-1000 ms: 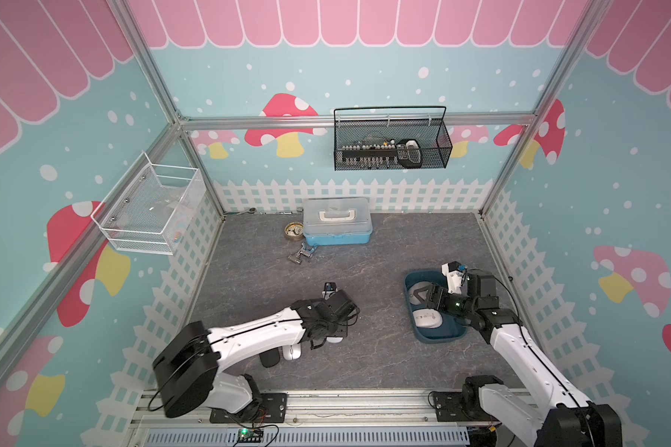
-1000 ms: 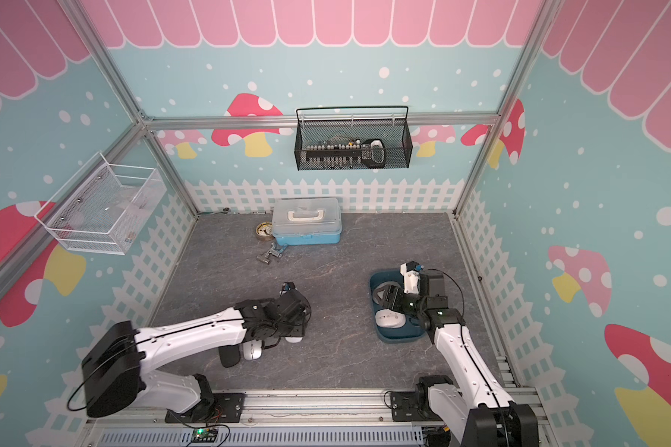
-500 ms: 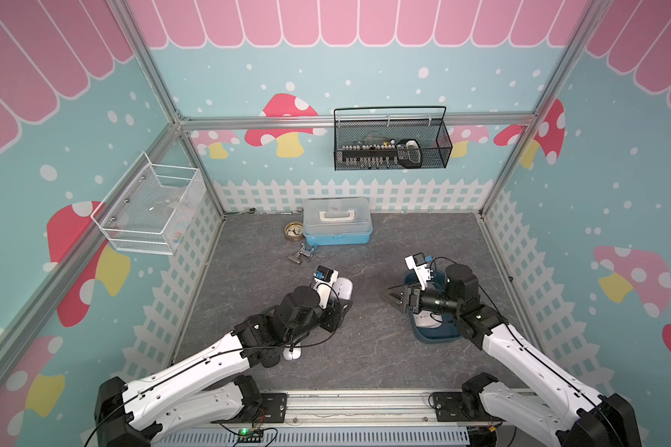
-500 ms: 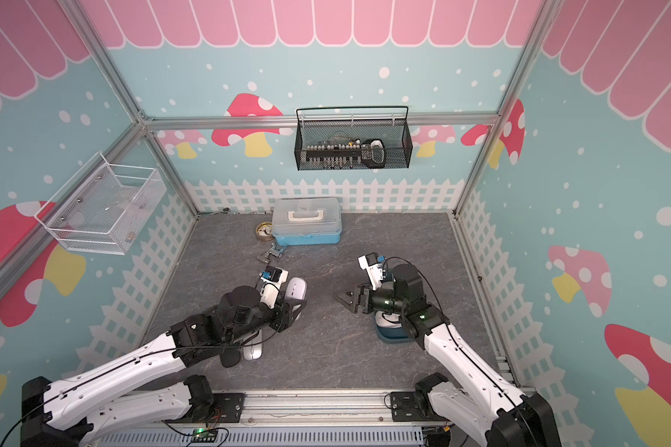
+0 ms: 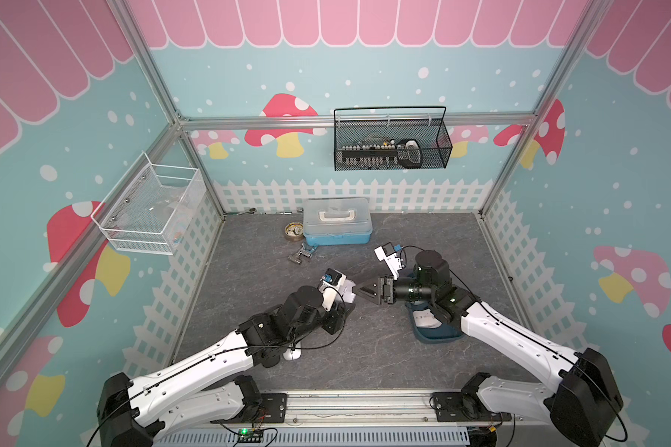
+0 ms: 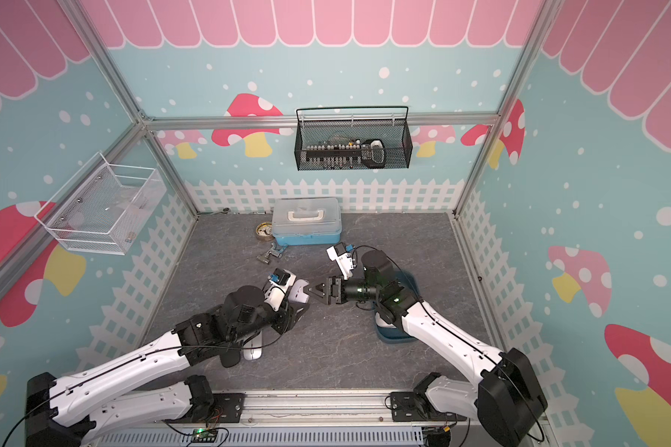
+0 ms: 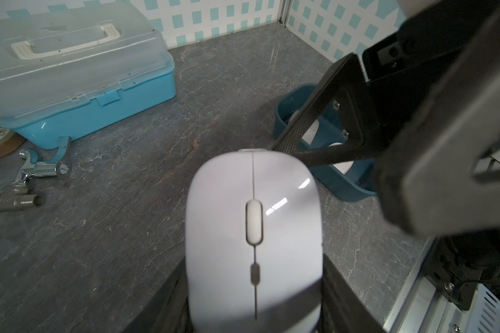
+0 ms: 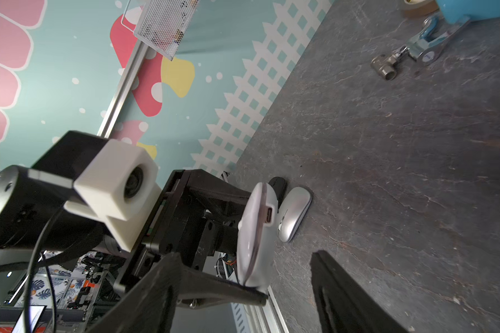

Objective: Put the mouse in the storage box
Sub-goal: Pick up the mouse from the center of the board.

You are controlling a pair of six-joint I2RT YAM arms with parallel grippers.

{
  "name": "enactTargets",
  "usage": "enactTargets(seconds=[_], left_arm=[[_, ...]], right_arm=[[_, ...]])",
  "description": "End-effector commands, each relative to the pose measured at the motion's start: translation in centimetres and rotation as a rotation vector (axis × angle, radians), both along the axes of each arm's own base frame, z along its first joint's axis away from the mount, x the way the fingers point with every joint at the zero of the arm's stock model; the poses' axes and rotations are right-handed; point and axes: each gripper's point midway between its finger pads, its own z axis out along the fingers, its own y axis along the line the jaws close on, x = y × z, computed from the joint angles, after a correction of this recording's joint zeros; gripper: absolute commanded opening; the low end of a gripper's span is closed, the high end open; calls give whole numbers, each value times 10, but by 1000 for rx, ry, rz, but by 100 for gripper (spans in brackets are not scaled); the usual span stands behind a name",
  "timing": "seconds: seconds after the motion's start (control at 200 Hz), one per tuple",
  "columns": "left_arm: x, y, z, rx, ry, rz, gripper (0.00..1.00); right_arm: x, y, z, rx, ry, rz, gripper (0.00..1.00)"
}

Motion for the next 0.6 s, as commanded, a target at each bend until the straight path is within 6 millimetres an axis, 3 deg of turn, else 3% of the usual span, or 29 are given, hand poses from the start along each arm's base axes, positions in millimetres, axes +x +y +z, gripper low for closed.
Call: enactTargets(seconds=[0.0,0.25,0.595], left_arm=[[0,-3,3,-3,-24,-19,18],[0,-2,1,1,-25,-19,18],[0,0,-1,8,-20,-12,19]], right_arm=[[-1,14,-7,-28,32,12,72],[-9,39,-24,-66,73,61,59],[-12,50,-29,-77,96,88,37]])
